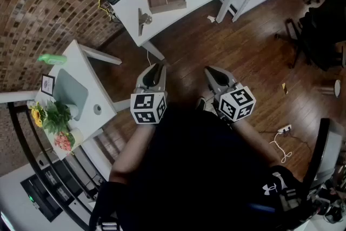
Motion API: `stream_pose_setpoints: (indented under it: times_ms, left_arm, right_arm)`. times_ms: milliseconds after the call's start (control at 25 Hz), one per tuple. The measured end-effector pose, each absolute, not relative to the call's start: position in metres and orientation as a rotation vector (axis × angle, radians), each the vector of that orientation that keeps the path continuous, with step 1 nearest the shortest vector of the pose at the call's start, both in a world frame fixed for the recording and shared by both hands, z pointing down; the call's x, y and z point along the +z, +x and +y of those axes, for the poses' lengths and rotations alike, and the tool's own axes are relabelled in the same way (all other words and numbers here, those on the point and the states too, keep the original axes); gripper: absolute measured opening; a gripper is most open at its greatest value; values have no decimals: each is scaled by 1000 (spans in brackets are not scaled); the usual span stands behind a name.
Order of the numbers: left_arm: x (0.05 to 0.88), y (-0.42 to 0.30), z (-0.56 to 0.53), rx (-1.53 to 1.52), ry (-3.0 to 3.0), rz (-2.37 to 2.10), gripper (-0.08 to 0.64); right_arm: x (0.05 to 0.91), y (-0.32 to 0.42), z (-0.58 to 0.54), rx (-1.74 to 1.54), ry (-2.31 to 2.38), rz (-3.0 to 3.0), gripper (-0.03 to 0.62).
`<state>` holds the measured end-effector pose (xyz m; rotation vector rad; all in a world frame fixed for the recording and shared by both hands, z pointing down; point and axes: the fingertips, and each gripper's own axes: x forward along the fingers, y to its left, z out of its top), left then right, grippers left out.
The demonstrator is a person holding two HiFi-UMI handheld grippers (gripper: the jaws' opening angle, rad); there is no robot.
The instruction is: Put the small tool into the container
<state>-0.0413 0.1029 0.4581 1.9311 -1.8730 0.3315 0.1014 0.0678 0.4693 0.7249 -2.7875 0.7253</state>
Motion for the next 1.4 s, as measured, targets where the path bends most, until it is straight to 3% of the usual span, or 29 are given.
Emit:
stream_pose_setpoints:
  times_ms: [200,760,920,1400]
  left_arm:
    - [474,-89,71,455,1838,-1960,161]
    - [594,-221,-73,742,1800,-1822,163]
    - [631,-230,-103,846,1793,-1730,190]
    - [673,-231,-130,1121,1712,-1586,178]
  right_arm:
    - [481,103,57,755,722,-2755,11]
    - [475,12,-37,688,895,-2631,11]
    - [476,-12,-48,681,905,-2582,11]
    - [484,-28,-82,742,859,-2578,11]
